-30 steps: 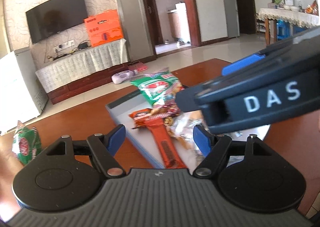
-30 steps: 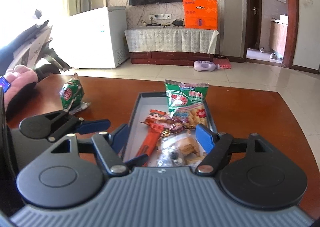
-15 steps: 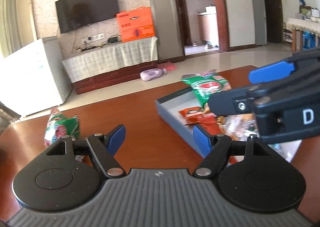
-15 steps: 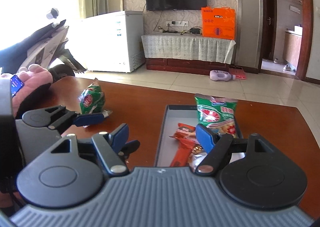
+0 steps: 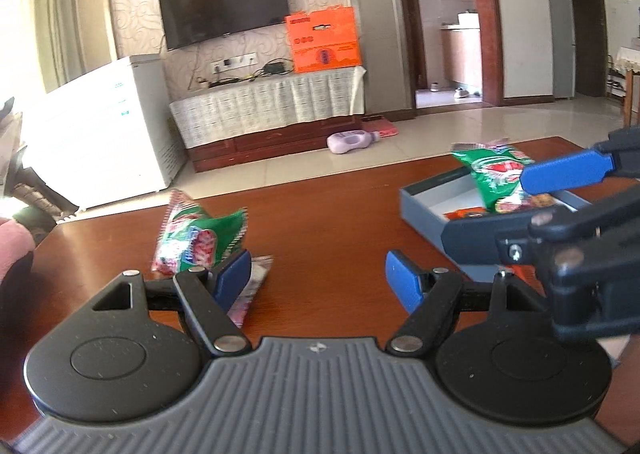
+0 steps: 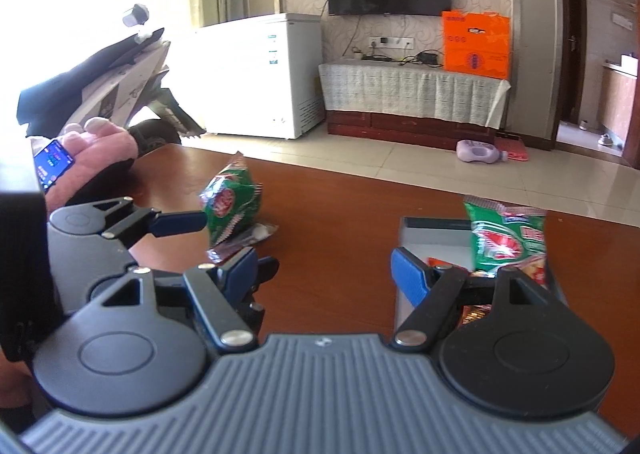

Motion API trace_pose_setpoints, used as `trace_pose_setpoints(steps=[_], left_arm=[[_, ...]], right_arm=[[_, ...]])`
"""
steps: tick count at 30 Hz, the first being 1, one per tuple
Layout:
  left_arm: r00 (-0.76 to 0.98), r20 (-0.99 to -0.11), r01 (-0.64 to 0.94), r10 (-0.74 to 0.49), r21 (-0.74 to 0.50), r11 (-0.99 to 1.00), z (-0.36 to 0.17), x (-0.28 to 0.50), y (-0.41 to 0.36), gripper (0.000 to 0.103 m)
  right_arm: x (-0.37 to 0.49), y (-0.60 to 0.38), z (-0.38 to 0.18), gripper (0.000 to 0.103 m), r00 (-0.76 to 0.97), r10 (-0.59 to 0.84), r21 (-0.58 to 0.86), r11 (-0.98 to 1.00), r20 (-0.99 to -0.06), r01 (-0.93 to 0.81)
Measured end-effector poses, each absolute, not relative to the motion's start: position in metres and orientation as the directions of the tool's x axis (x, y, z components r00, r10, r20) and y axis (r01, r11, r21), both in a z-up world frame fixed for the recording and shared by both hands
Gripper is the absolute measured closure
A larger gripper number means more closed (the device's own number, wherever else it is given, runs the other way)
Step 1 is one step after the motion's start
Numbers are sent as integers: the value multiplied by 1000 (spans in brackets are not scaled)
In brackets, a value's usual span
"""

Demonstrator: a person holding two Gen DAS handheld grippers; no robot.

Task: Organize snacks
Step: 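Move left gripper to green chip bag while right moves to clear stick-candy packet, then close left gripper on green chip bag while right gripper grips clear stick-candy packet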

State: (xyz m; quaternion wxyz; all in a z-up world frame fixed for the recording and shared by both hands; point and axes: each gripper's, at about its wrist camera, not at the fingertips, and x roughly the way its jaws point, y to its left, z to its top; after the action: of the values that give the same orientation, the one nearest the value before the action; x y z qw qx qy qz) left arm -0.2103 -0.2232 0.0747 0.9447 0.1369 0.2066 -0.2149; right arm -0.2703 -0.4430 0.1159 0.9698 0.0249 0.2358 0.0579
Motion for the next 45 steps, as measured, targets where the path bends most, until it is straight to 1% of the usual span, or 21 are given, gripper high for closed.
trace_pose_setpoints(steps=[8, 12, 16, 22, 27, 29, 32, 34, 36, 40, 43, 45], left_arm=[[841, -450, 418, -302, 184, 890, 80, -179, -201, 24], [848, -455, 385, -274, 171, 907, 82, -162, -180, 24], [849, -474, 336, -234, 142, 931, 77, -137, -160, 24], [854, -482, 282, -199, 107, 953, 73, -99, -145, 24], [842, -501, 256, -199, 47, 966, 69, -64, -141, 23], [843, -499, 260, -201, 51, 964, 68, -53, -146, 20], [838, -501, 280, -217, 55, 958, 67, -37, -154, 19], [833, -505, 292, -225, 56, 955, 65, -28, -160, 16], [830, -511, 298, -225, 64, 952, 62, -20, -164, 15], [825, -534, 292, -186, 120, 949, 51, -6, -169, 14], [817, -548, 271, -178, 92, 958, 47, 5, -163, 13], [800, -579, 253, -159, 85, 964, 42, 15, -160, 13]], right_arm=[[-249, -434, 110, 28, 879, 139, 164, 984, -457, -70], [-236, -432, 104, 29, 865, 149, 199, 978, -479, -59], [-224, -423, 98, 29, 849, 149, 173, 982, -507, -69], [-210, -402, 90, 28, 825, 189, 138, 981, -533, -135], [-185, -388, 79, 28, 807, 196, 112, 981, -557, -161], [-175, -386, 74, 28, 789, 218, 152, 976, -574, -158], [-162, -381, 68, 28, 772, 247, 200, 967, -585, -158], [-153, -373, 64, 28, 770, 242, 192, 969, -590, -157], [-143, -366, 58, 28, 773, 206, 152, 978, -600, -142], [-123, -360, 45, 28, 770, 158, 133, 986, -618, -95], [-114, -355, 39, 28, 766, 157, 150, 985, -623, -81], [-109, -351, 34, 28, 763, 156, 155, 985, -627, -74]])
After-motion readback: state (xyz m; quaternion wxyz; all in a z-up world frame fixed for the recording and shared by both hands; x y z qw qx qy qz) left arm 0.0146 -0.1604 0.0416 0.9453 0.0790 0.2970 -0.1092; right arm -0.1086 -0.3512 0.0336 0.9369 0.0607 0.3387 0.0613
